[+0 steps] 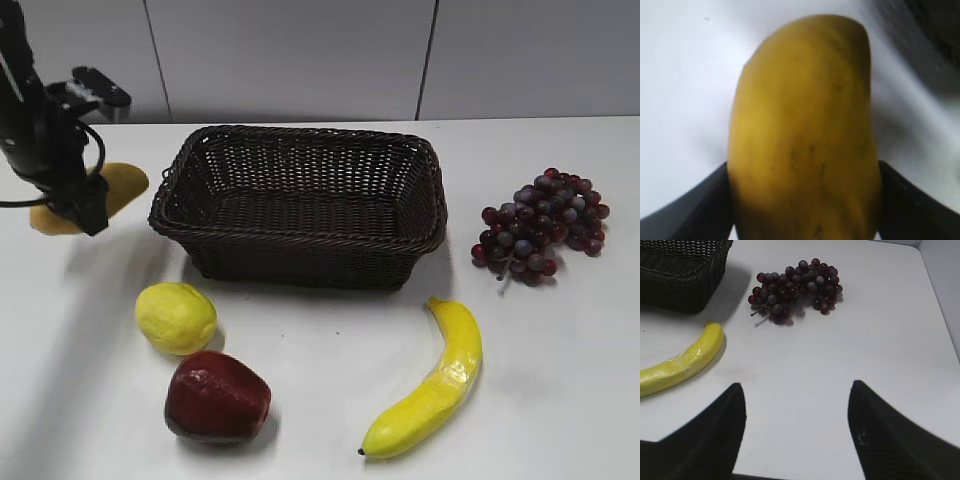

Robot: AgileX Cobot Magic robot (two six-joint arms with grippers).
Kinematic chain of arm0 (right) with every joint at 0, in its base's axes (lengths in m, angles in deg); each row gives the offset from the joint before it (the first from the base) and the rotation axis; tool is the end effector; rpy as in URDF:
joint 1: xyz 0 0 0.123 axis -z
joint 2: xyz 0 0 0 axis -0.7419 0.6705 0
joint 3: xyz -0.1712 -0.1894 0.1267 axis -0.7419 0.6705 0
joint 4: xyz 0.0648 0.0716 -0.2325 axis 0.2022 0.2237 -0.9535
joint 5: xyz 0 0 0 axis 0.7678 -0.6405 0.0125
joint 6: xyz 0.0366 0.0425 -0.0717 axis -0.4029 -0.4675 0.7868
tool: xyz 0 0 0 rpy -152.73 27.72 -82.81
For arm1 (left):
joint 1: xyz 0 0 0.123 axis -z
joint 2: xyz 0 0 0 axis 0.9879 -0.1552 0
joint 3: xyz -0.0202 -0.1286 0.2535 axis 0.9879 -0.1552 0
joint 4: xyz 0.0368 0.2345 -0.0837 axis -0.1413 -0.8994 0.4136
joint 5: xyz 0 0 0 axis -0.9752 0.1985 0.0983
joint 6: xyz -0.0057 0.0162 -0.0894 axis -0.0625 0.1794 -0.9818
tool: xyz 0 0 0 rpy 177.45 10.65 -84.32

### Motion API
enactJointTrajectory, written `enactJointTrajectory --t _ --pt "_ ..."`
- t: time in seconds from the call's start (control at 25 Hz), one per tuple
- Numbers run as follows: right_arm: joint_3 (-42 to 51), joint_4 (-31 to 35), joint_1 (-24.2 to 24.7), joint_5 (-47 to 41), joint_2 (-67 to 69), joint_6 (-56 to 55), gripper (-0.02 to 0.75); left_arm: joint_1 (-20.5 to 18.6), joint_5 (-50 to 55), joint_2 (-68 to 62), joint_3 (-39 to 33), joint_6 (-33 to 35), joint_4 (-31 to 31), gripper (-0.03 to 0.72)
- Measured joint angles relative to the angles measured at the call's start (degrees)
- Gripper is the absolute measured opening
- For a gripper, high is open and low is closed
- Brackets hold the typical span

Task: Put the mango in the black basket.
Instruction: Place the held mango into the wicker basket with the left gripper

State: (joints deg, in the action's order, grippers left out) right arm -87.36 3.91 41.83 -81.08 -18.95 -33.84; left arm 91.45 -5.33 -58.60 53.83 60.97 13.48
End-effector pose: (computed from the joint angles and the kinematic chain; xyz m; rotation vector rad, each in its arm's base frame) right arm -0.0055 0.0015 0.2770 -0.2167 2.0242 0.0316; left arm 0.3862 -0.0798 0.1739 1.2283 2.6738 -0.0758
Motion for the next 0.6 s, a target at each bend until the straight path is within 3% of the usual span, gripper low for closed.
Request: enactJointTrajectory --t 0.2,0.36,0.48,0.6 --pt "0.00 0.00 0.00 0.00 0.00 0.00 0.495 0.00 0.41 7.53 0.00 0.00 -12.28 0.582" --pt "0.00 0.00 0.00 0.00 0.00 0.00 0.495 1.13 -0.03 11.75 0.00 0.55 -15.24 0.582" --pt "0.00 0.00 0.00 0.00 0.00 0.00 0.495 5.62 0.54 12.47 0.00 3.72 -18.47 0.582" --pt "0.00 0.00 0.00 0.00 0.00 0.00 0.495 12.58 -0.98 12.47 0.06 6.85 -23.26 0.582"
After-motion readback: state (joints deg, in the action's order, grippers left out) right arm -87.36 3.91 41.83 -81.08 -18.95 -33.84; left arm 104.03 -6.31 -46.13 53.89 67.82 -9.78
